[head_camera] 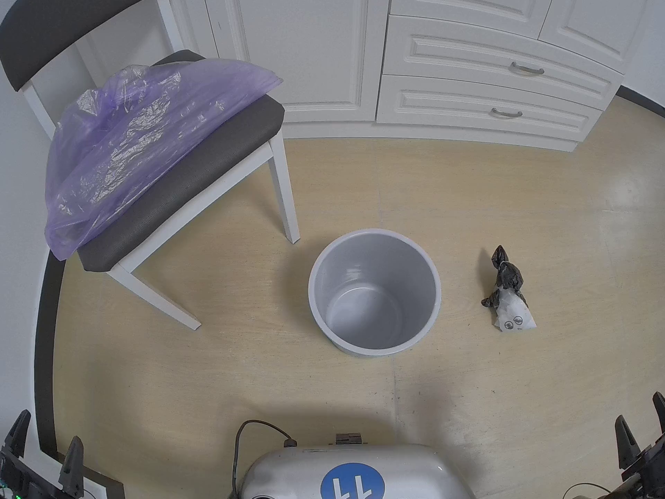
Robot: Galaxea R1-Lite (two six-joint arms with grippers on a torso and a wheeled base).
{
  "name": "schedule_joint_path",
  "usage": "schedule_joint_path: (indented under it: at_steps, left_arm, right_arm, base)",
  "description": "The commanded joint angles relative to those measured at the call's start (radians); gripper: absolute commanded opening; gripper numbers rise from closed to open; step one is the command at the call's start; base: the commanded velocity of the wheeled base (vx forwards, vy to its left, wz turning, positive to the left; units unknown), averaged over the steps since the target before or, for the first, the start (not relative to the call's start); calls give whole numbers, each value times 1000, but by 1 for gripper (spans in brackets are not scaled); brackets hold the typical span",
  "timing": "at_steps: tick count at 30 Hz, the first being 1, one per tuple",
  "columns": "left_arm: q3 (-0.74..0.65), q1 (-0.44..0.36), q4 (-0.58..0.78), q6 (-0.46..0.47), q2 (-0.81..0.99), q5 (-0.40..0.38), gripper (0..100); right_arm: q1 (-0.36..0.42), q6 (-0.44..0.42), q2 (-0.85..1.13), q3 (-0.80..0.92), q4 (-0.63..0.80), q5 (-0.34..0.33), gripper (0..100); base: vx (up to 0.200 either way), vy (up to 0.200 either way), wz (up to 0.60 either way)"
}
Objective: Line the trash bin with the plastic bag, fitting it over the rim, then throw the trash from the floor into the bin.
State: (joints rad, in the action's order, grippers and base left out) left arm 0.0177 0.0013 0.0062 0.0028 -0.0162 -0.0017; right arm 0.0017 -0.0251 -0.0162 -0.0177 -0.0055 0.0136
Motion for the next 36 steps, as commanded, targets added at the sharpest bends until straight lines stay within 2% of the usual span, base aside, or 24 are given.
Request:
schedule_joint_path:
  at_steps: [1, 36]
  left_arm:
    - [-13, 0, 0, -1, 15, -1, 100]
    - [-13, 0, 0, 2, 15, 0, 100]
  right_arm:
    - [0, -1, 16, 18, -1, 0, 100]
    - [0, 19, 16, 18, 1, -1, 100]
  base:
    - [0, 0, 0]
    - [0, 0, 0]
